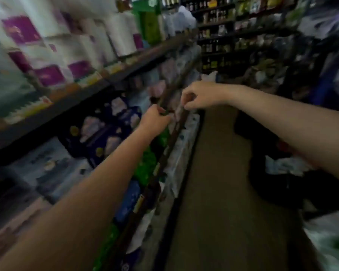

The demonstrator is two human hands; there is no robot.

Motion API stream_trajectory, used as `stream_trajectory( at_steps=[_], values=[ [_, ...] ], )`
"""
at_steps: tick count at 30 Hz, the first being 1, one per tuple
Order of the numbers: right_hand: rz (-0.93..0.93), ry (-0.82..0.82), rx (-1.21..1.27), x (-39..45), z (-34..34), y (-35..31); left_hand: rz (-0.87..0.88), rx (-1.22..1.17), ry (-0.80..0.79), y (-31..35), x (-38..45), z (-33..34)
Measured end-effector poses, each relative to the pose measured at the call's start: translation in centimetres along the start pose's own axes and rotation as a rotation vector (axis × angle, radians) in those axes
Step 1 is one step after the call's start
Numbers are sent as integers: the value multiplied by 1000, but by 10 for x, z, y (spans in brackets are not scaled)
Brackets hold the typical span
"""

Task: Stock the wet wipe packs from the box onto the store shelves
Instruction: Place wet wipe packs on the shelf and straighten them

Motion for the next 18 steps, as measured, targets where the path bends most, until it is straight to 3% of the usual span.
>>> stream_trajectory(
  at_steps=[5,10,13,18],
  values=[
    [405,-148,72,-215,63,116,79,125,-335,50,-63,198],
    [695,-312,134,-418,138,163,230,284,-718,65,-177,375],
    [823,-377,209,-499,174,175,293,385,-891,57,-226,436],
    [999,-310,336,-569,219,164,243,428,-976,36,-245,489]
  ],
)
Point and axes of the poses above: each hand's wrist, its own x-axis towards the middle knuckle, its own z-axis out of the palm, y = z × x, the point moved 1 cm from there along x, towards the middle knuckle, and after that the axes turned 14 degrees about -z, right-handed, at the moved point
